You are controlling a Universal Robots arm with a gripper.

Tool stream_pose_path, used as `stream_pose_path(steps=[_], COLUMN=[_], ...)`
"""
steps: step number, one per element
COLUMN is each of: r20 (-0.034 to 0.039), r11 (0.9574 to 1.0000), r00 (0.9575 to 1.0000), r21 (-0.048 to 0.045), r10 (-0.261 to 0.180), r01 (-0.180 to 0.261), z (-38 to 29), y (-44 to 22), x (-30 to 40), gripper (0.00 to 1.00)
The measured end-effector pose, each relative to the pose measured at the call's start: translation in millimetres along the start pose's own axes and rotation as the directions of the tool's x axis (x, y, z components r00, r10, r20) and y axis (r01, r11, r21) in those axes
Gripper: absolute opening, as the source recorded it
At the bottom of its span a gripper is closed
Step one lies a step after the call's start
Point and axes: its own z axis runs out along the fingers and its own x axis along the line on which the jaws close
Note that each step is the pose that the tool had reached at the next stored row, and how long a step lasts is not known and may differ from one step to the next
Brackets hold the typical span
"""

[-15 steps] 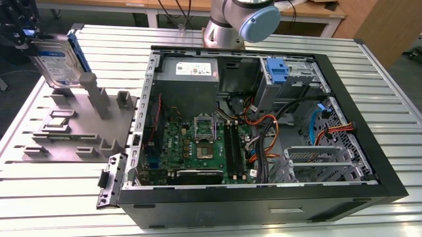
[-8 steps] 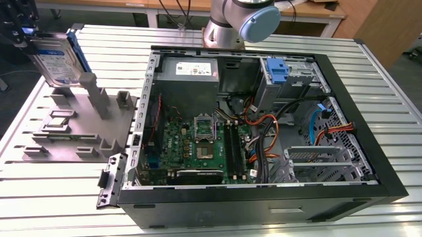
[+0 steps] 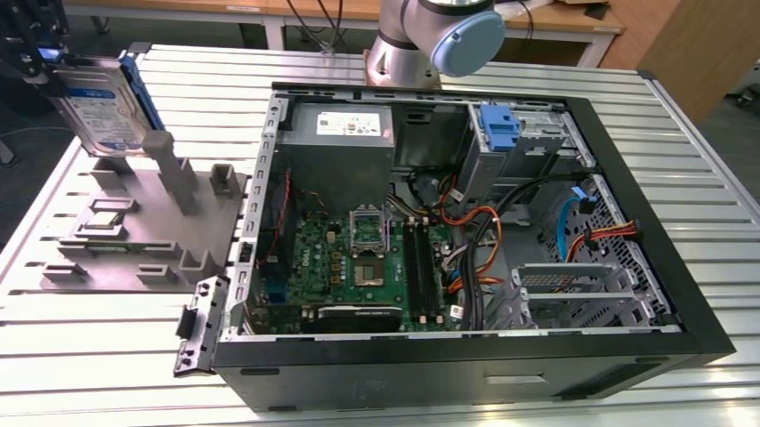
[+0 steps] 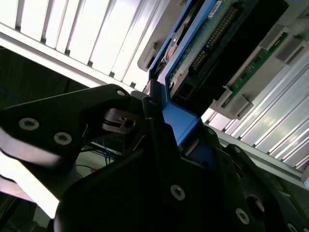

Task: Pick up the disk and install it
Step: 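Pick up the disk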

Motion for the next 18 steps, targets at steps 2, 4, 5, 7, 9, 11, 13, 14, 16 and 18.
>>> stream_pose_path(steps=[2, 4, 5, 7, 9, 11, 13, 14, 16, 18], r20=[0.0, 0.0, 0.0, -0.0001, 0.0, 0.0, 0.0, 0.0, 0.0, 0.0], r11=[1.0, 1.0, 1.0, 1.0, 1.0, 1.0, 1.0, 1.0, 1.0, 1.0], r00=[1.0, 1.0, 1.0, 1.0, 1.0, 1.0, 1.0, 1.0, 1.0, 1.0], r21=[0.0, 0.0, -0.0001, -0.0002, -0.0001, 0.0, -0.0001, 0.0, -0.0001, 0.0], r10=[0.0, 0.0, 0.0, 0.0, 0.0, 0.0, 0.0, 0.0, 0.0, 0.0], r01=[0.0, 0.0, 0.0, 0.0, 0.0, 0.0, 0.0, 0.0, 0.0, 0.0], z=[-0.2, -1.0, -1.1, -1.5, -1.8, -2.1, -2.6, -2.7, -5.7, -5.7], y=[0.0, 0.0, 0.0, 0.0, 0.0, 0.0, 0.0, 0.0, 0.1, 0.1], x=[0.0, -0.1, -0.1, -0.1, -0.1, -0.1, -0.1, -0.1, -0.3, -0.3], gripper=[0.37, 0.37, 0.37, 0.37, 0.37, 0.37, 0.37, 0.37, 0.37, 0.37])
